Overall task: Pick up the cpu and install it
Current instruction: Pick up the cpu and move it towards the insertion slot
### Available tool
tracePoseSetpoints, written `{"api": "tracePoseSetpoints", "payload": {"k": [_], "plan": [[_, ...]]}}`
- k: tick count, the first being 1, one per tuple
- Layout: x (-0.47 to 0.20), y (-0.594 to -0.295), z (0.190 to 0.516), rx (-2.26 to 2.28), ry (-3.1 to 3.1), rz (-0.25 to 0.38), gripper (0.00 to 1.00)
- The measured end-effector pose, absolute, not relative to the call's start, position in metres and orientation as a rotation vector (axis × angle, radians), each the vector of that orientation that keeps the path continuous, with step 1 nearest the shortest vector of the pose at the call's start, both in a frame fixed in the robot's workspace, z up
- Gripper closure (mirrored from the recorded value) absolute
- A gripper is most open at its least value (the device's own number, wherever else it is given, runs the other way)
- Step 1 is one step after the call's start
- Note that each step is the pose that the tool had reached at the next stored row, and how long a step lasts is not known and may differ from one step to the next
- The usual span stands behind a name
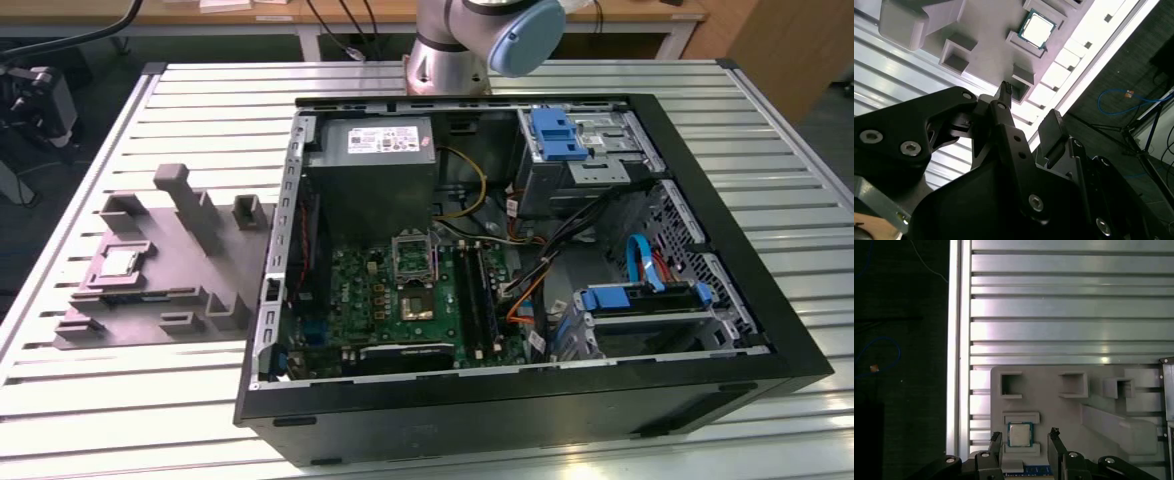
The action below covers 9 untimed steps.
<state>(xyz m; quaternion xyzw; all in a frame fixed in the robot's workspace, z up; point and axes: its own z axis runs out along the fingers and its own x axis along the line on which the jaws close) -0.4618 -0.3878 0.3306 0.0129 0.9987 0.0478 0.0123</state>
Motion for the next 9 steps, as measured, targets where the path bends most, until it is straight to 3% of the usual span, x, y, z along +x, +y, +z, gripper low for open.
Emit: {"api": "tracePoseSetpoints", "payload": {"k": [9], "plan": [[-0.4618,-0.3877,0.329,0.04,3.113,0.154,0.51]]}}
